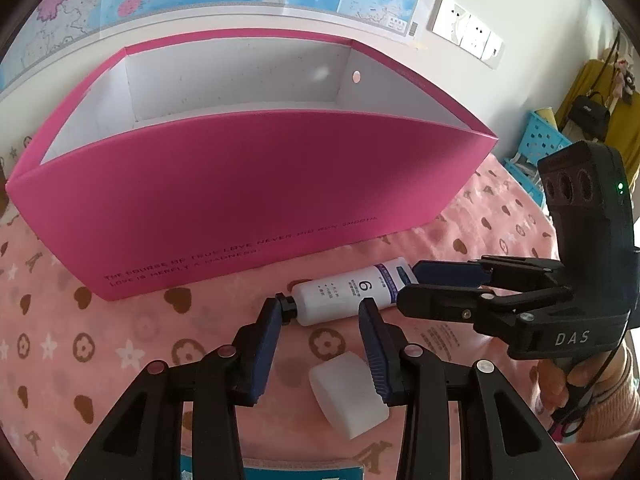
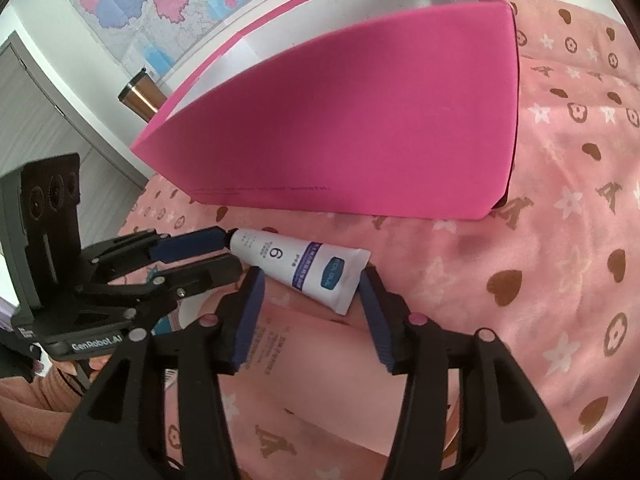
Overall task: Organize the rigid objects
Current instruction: 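Move the right gripper to the white-and-blue lotion tube and grasp it, then lift the lotion tube and carry it over the pink box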
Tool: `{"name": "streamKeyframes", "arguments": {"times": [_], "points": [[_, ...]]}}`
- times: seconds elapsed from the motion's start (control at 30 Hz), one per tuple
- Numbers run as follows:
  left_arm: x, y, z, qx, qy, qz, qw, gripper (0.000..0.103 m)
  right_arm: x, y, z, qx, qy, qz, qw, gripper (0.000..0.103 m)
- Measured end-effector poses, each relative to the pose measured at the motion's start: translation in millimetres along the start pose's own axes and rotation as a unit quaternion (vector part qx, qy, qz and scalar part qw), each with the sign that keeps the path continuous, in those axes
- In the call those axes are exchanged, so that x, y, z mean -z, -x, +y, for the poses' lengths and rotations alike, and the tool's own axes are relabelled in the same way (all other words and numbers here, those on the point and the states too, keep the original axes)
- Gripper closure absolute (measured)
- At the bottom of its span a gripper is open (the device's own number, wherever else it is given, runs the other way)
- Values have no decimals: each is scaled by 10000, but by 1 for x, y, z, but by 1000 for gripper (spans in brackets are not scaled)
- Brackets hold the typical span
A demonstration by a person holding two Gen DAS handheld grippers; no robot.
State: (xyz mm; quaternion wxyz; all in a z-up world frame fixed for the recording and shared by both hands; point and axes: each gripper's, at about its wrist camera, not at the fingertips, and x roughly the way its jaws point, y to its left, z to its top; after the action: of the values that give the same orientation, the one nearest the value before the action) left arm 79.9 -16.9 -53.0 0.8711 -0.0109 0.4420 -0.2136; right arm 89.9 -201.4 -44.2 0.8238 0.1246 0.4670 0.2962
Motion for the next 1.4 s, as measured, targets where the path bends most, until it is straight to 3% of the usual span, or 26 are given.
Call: {"name": "streamKeyframes", "arguments": {"times": [0.73,1.4], "points": [[-3,41,-21,199,-161,-383,9989,63,-1,41,13,14,359,-391,9986,49],[-32,94,-38,267,-290,-1284,9909,63,-27,96,48,84,943,-1131,9891,49]]}}
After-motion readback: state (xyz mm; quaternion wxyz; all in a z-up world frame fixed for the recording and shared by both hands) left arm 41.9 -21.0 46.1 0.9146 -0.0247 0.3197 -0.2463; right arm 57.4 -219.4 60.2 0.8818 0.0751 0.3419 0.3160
